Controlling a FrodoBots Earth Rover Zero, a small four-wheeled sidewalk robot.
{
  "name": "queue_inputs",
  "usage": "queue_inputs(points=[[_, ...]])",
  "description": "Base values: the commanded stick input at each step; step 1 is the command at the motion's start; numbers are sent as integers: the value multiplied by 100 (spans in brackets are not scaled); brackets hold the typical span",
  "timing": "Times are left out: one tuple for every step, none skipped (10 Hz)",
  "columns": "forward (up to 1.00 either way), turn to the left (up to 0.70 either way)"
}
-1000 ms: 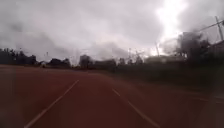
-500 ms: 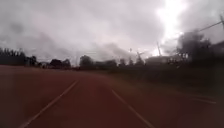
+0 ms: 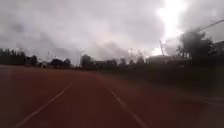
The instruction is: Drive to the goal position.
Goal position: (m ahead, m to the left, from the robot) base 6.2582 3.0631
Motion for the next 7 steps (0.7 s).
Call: queue_inputs(points=[[70, 0], [70, 0], [70, 0], [70, 0], [70, 0], [70, 0], [70, 0]])
